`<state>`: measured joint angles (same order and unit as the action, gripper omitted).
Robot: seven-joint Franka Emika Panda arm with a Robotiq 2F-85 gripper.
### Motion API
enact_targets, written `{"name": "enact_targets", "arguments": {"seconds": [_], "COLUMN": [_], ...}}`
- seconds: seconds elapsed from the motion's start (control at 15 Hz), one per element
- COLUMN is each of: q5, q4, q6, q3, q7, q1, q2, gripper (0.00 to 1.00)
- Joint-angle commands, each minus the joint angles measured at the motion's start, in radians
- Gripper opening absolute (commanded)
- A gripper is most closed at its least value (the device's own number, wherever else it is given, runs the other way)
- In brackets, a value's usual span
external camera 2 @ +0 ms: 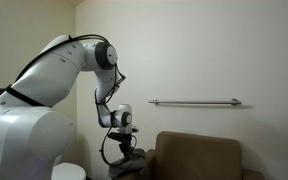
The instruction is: Put the towel on the seat of the chair
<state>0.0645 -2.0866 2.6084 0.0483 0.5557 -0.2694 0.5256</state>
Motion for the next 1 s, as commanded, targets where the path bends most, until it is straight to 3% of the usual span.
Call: {"name": "enact_targets", "arguments": {"seconds": [0.0, 0.47, 0.93], "q5": [-0.004, 0.045, 0.107], "q4": [0.023, 0.050, 0.023], "q6": [-0.116, -0.281, -0.340], "q3": [-0.013, -0.048, -0.085], "q7": [-0.055, -0.021, -0.010], "q1": [-0.016, -0.014, 0.005], "q2": [-0.064, -0.129, -0.175], "gripper": [0.05, 0.05, 0.05]}}
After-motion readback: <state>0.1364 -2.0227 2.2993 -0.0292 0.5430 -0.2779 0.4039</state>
